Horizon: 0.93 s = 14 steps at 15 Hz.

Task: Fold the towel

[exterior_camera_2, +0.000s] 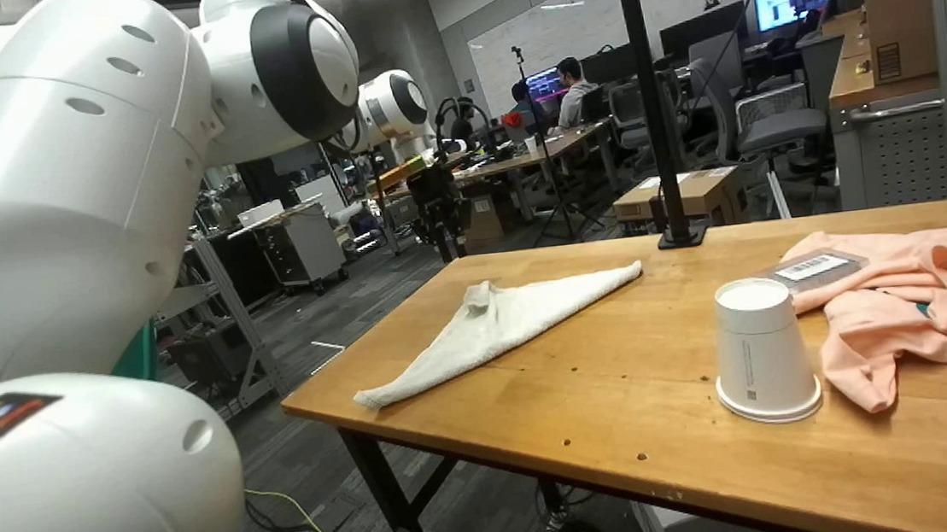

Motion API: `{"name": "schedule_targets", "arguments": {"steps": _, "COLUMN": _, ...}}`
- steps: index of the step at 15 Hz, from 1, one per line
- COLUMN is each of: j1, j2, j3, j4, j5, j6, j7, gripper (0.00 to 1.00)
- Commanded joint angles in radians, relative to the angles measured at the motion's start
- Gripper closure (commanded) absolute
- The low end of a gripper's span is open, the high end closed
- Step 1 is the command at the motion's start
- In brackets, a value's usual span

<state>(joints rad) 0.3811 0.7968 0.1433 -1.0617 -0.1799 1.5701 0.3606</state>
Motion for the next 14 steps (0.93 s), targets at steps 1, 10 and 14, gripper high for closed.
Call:
{"name": "schedule_targets", "arguments": {"steps": 1, "j1": 0.008, "j2": 0.040, "j3": -0.015, "j4": 0.107, "j5": 0.047, "j6": -0.052, "j7": -0.038, "gripper": 0.31}}
{"name": "schedule_targets", "arguments": {"steps": 10, "j1": -0.143, "j2": -0.079, "j3": 0.001, "j4": -0.097, "j5": 0.040, "j6": 0.143, "j7": -0.023, "gripper": 0.00}}
{"name": "schedule_targets", "arguments": {"steps": 14, "j1": -0.229, "j2": -0.135, "j3": -0.005, "j4": -0.193, "j5": 0.036, "j6": 0.302, "j7": -0.022, "gripper": 0.00}}
